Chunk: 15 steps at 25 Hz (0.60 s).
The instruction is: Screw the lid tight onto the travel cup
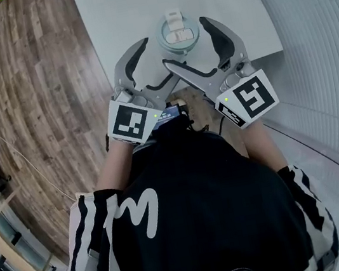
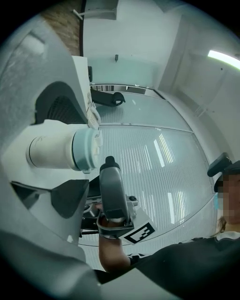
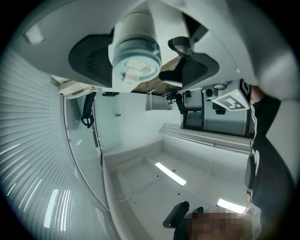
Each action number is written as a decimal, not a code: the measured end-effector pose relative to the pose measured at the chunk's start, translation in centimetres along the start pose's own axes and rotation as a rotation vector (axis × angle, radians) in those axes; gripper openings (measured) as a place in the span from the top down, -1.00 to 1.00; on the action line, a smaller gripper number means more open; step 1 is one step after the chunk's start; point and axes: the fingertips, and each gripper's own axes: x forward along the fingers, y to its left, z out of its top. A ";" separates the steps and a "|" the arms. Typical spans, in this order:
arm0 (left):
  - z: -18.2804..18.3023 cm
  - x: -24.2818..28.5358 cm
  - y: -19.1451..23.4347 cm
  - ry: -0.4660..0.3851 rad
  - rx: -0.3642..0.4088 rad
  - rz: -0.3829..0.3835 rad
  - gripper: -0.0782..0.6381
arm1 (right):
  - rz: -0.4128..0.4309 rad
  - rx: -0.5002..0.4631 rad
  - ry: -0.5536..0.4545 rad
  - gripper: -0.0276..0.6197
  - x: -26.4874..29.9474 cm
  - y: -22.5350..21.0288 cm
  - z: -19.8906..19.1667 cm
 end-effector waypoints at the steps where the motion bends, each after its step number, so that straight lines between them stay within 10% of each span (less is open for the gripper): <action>1: 0.3 -0.5 0.0 -0.005 -0.006 0.013 -0.27 | 0.003 -0.003 -0.006 -0.47 -0.4 0.1 0.3; 15: 4.4 -4.5 -1.3 -0.064 -0.038 0.120 -0.26 | 0.027 0.006 -0.098 -0.39 -5.7 1.8 2.8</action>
